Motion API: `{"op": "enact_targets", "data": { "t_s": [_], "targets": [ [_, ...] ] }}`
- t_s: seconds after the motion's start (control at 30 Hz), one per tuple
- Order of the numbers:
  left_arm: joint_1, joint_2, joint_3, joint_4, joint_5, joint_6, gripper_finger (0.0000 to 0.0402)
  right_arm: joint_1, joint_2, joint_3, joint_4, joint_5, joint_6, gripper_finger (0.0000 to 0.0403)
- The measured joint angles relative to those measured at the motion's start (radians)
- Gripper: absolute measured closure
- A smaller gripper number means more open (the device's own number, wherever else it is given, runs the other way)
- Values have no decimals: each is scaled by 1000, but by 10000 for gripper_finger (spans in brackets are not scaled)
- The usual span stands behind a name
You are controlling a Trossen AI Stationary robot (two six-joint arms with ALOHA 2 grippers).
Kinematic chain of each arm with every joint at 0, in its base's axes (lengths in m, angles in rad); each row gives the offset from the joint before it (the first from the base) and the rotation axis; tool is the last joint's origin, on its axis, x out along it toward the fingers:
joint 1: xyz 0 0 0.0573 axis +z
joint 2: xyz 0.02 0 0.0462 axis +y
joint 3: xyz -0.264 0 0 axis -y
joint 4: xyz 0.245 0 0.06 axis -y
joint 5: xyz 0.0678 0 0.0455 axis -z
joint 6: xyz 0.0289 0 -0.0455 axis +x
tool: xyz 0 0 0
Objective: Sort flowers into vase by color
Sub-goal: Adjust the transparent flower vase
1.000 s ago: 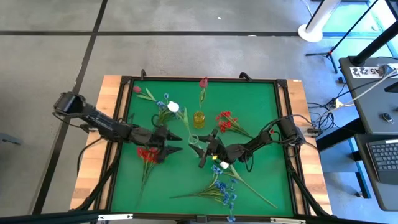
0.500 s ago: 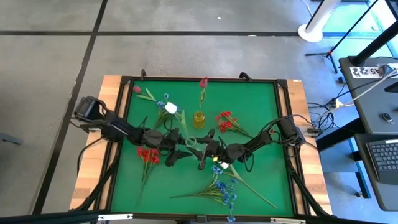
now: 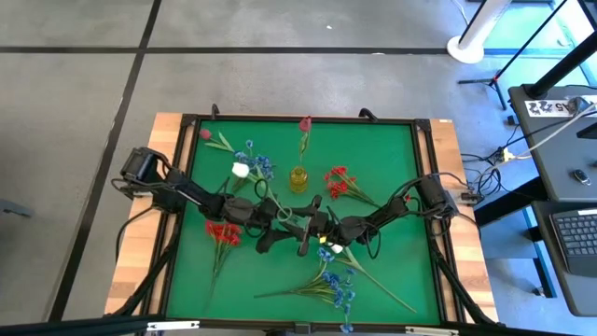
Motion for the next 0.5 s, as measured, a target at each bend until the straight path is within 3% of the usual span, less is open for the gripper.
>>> {"op": "enact_targets", "data": {
  "t_s": [0.3, 0.5],
  "targets": [
    [19, -3, 1, -82, 23, -65, 147, -1, 3, -1, -18, -8, 19, 224],
    [25, -2, -1, -34, 18, -55, 147, -2, 2, -1, 4, -8, 32, 224]
  ]
}}
